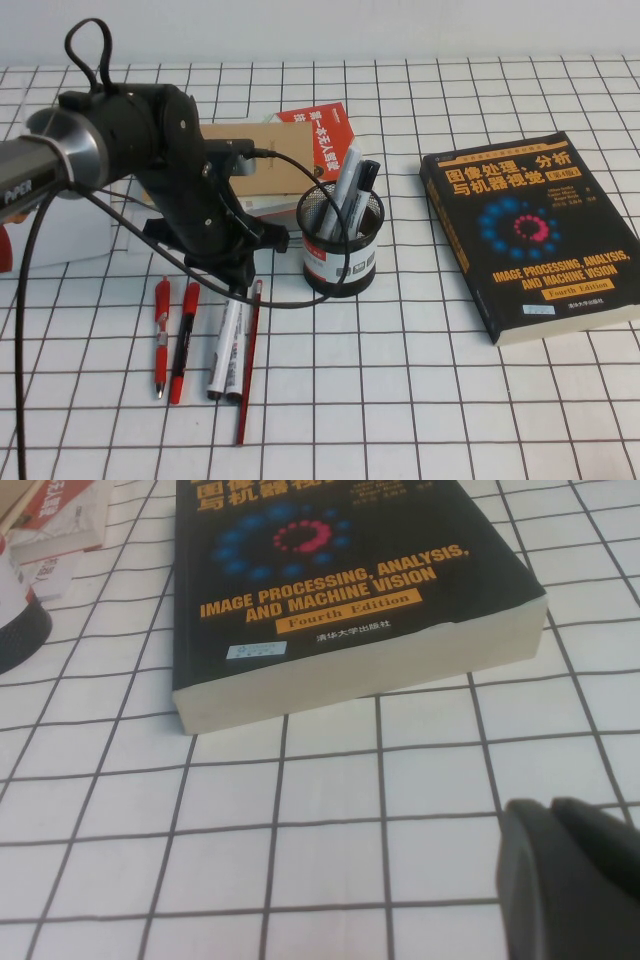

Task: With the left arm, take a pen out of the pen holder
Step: 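Take a marker out of the pen holder and lay it on the table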

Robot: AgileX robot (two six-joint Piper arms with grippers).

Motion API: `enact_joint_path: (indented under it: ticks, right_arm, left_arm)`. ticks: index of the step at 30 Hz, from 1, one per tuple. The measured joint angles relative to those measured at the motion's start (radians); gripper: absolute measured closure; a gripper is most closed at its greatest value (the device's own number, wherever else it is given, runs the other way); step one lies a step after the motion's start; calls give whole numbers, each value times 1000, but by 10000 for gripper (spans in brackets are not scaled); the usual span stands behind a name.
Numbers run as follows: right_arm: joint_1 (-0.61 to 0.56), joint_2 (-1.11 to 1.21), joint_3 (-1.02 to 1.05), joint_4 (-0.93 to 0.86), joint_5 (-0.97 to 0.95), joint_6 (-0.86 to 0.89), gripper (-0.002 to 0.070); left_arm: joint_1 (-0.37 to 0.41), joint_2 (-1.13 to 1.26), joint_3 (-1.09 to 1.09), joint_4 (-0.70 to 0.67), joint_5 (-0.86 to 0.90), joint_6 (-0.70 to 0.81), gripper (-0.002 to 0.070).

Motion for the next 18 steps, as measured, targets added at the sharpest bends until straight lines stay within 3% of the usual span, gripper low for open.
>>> enact_joint_path:
  ticks: [12,18]
  right_arm:
    - [0,0,0,0,0,0,692]
    - [0,0,0,0,0,0,692]
  left_arm:
    - [0,7,0,2,-10,-20,557]
    - [0,7,0,7,-10,-22,405]
